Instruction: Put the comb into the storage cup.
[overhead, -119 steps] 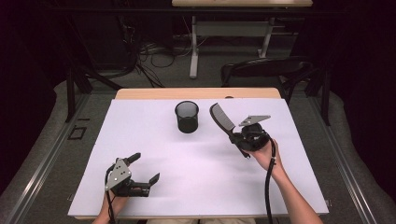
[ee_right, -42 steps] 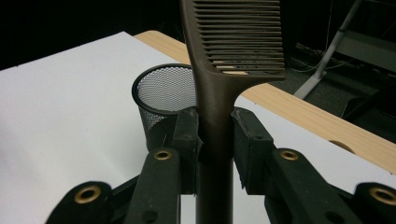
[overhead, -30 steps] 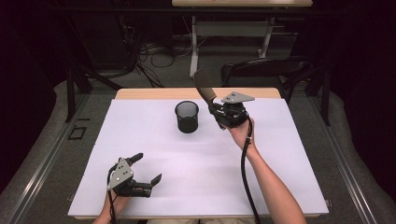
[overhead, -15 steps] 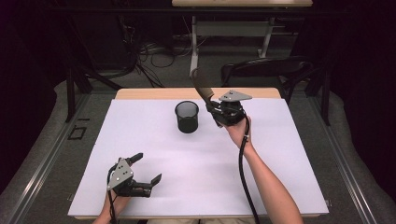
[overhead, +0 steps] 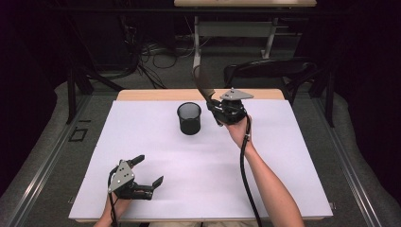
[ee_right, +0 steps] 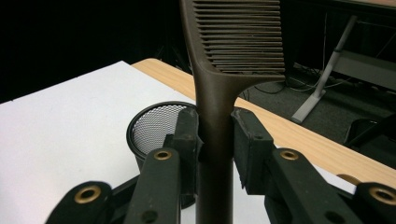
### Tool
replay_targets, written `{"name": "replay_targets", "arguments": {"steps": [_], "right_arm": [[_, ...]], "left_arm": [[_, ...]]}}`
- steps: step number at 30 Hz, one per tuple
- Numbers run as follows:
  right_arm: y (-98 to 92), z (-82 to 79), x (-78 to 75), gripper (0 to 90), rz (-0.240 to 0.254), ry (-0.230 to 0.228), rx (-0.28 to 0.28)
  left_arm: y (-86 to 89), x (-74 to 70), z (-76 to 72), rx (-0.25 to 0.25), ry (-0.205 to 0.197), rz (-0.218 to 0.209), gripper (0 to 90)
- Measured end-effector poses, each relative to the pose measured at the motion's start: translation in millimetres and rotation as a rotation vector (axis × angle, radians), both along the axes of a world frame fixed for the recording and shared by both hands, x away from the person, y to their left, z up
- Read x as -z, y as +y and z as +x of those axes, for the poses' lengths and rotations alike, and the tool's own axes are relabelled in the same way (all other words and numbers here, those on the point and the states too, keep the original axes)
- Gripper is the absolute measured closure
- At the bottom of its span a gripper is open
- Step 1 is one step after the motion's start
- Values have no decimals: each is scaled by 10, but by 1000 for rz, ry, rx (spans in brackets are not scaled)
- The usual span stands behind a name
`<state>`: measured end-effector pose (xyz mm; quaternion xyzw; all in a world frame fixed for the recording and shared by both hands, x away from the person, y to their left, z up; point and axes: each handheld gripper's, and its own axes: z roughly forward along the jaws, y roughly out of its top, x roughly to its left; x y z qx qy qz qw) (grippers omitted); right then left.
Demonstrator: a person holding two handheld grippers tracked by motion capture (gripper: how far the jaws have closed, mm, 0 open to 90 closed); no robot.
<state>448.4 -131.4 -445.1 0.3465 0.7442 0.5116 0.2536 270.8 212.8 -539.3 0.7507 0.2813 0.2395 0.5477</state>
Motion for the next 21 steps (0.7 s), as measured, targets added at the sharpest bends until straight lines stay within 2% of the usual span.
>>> {"name": "replay_targets", "arguments": {"steps": [21], "right_arm": [[83, 98, -31, 727, 38, -19, 4]], "left_arm": [[14, -2, 2, -4, 0, -1, 5]]}}
